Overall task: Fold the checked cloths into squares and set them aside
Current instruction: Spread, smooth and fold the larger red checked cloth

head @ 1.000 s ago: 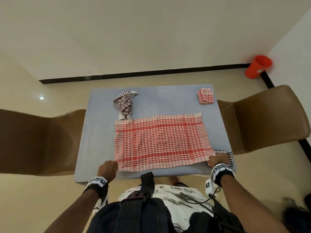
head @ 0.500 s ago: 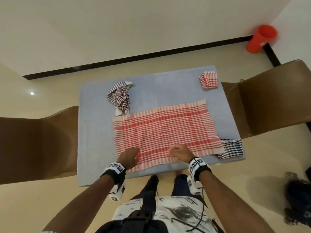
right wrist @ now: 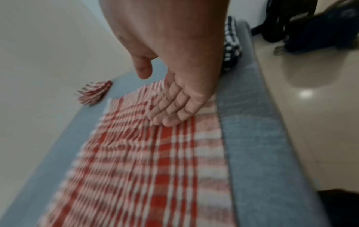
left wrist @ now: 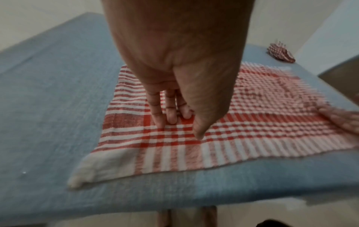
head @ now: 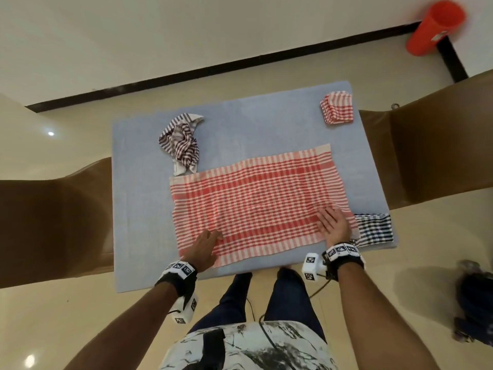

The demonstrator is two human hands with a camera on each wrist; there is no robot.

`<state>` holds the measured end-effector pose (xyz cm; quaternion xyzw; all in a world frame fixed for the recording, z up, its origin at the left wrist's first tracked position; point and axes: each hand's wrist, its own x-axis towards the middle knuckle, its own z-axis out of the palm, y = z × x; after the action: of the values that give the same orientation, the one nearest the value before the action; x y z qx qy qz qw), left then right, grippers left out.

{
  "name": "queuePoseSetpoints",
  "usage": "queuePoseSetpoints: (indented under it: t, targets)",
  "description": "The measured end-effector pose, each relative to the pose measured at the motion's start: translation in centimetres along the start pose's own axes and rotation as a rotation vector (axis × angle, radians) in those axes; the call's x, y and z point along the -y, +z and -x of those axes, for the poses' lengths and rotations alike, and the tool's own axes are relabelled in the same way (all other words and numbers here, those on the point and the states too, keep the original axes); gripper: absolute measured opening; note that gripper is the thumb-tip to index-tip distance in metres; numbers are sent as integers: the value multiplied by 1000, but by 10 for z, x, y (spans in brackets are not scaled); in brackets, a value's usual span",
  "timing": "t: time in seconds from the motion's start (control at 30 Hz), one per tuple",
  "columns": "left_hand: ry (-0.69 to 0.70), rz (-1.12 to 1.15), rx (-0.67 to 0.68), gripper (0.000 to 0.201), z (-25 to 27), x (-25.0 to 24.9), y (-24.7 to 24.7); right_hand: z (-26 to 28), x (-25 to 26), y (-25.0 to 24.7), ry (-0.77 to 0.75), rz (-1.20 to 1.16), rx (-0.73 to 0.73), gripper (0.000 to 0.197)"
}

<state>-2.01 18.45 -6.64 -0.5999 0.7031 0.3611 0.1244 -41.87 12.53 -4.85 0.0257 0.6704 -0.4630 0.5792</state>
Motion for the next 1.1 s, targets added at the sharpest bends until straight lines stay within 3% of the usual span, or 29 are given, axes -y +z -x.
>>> queuePoseSetpoints:
  t: [0.13, 0.23, 0.33, 0.4, 0.47, 0.53, 0.57, 0.63, 0.7, 0.8, 0.9, 1.0, 1.1]
  targets:
    - [-108, 416, 7, 26, -22, -29, -26, 24, -24, 63, 4, 178, 328, 60]
    - [-111, 745, 47, 29, -49, -50, -44, 33, -49, 103, 134, 348, 530, 68]
    - [-214, 994, 83, 36, -75, -57, -58, 15, -49, 111, 133, 292, 459, 66]
    - [-282, 1034, -31, 39, -83, -51, -59, -2, -35, 100, -10, 223, 290, 55]
    - [-298, 838, -256, 43, -77, -39, -55, -18, -18, 86, -256, 293, 84, 39]
    - [-197, 433, -469, 62, -68, -23, -48, -28, -12, 89, -548, 637, 5, 36]
    - [-99, 228, -501, 75, -64, -23, -44, -28, -16, 94, -702, 836, 40, 40]
    - [48, 0, -450, 104, -67, -29, -37, -18, -41, 119, -991, 1213, 256, 56]
    - [82, -94, -316, 127, -81, -38, -33, -7, -69, 145, -1114, 1561, 496, 72]
    - [8, -192, -146, 146, -105, -32, -30, -20, -95, 154, -1045, 1883, 603, 80]
    - [-66, -196, -34, 155, -112, -13, -31, -58, -72, 128, -1068, 1929, 550, 83]
    - [-64, -158, -29, 157, -108, -6, -31, -89, -19, 93, -1000, 1955, 356, 87]
    - [-76, -126, -31, 157, -108, -9, -32, -111, 32, 56, -758, 1856, 66, 93]
